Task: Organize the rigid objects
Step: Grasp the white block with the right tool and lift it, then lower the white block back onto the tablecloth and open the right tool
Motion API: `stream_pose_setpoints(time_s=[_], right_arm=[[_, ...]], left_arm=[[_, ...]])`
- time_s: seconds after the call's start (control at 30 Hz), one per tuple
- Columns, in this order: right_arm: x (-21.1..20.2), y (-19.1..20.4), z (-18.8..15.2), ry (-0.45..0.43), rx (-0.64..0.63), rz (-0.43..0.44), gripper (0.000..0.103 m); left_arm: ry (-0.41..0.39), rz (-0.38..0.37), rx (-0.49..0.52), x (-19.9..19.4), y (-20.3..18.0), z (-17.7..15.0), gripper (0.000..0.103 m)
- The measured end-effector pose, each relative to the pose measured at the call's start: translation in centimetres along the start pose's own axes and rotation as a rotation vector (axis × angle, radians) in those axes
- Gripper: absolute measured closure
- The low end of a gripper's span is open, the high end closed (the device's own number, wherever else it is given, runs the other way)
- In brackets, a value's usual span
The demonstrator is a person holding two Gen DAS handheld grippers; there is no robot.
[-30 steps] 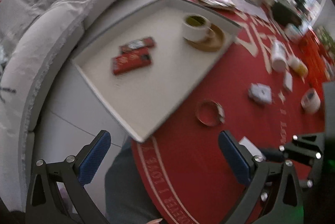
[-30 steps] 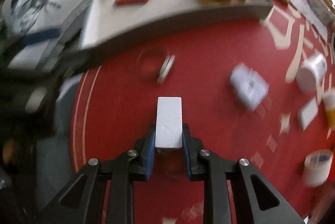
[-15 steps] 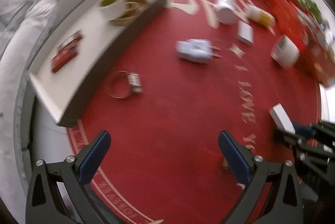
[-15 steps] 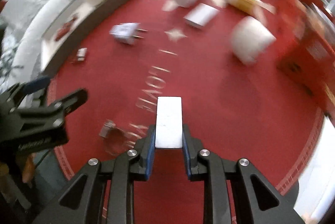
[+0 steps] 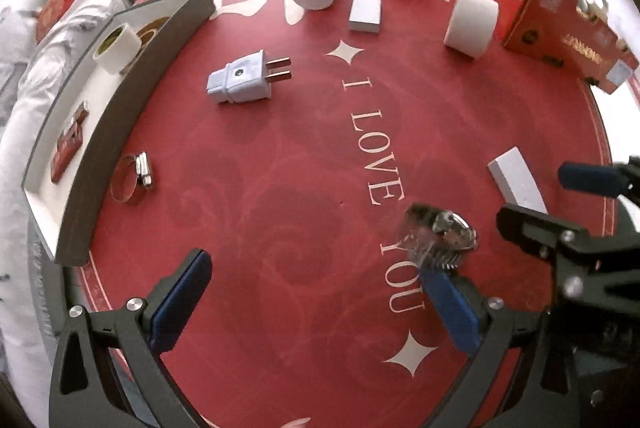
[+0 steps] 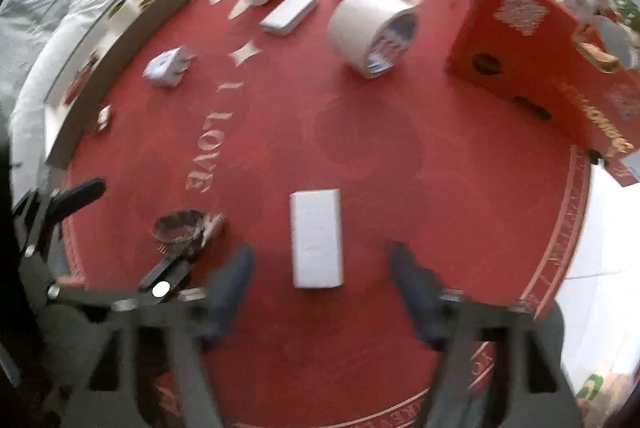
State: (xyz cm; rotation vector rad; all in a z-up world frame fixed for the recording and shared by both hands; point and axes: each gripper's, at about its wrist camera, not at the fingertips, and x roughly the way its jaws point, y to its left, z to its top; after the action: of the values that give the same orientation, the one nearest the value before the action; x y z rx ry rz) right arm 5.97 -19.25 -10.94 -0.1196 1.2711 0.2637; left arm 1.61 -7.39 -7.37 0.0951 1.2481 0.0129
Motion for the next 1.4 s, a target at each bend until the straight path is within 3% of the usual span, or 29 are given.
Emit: stream_pose_setpoints(time_s=[0.13,0.23,0.33,0.43,0.5,0.63,0.8,0.93,1.0,1.23,1.4], right_arm=[[0.3,-0.5,0.0,-0.003,0.029,0.008,0.028],[0.3,-1.5,-0.6,0.003,0.058,-0.019,0.028],[0.3,-2.9,-1.3,0.004,0.093,-0.025,0.028],[-0.1,-4.9,-2.2,0.006,0.130,-0.015,0.028],[-0.2,-5.3,-2.4,0.004,0.144,-0.009,0.028],[-0.1,-5.9,-3.0,-0.004,0.142,0.007,0.023],[-0.2,-6.8,-2.3,-0.005,0.163,0.009,0.023],[-1.3,-8.8,-2.6,-0.014,0.199,0.003,0.023],[-2.1,-8.8,-2.8,-0.023,0.209,-0.003,0.023],[-2.9,-6.9,-2.2,-0.031,0.141,0.009,0.023],[-1.7,-4.1,-1.2,-0.007,0.026,-0.012,0.023]], left_arm=[[0.046,-0.039,-0.052,0.3,0.8,0.2,0.000],[0.010,0.027,-0.022,-0.5,0.4,0.4,0.000],[-0.025,0.029,0.017,-1.7,-0.3,0.6,0.000],[-0.022,0.081,0.077,-2.7,-0.5,-0.4,0.000],[-0.003,0.123,0.057,-2.9,0.5,-1.3,0.000],[-0.067,0.086,-0.002,-4.4,1.6,-1.0,0.000],[-0.088,0.031,0.192,-3.3,-2.5,-0.3,0.000],[-0.068,-0.013,0.239,-2.2,-5.3,-0.1,0.000],[-0.049,0.003,0.246,-1.1,-5.9,0.2,0.000],[-0.057,0.079,0.079,-0.1,-1.7,1.0,0.000],[-0.034,0.038,-0.018,0.3,0.5,0.9,0.000]])
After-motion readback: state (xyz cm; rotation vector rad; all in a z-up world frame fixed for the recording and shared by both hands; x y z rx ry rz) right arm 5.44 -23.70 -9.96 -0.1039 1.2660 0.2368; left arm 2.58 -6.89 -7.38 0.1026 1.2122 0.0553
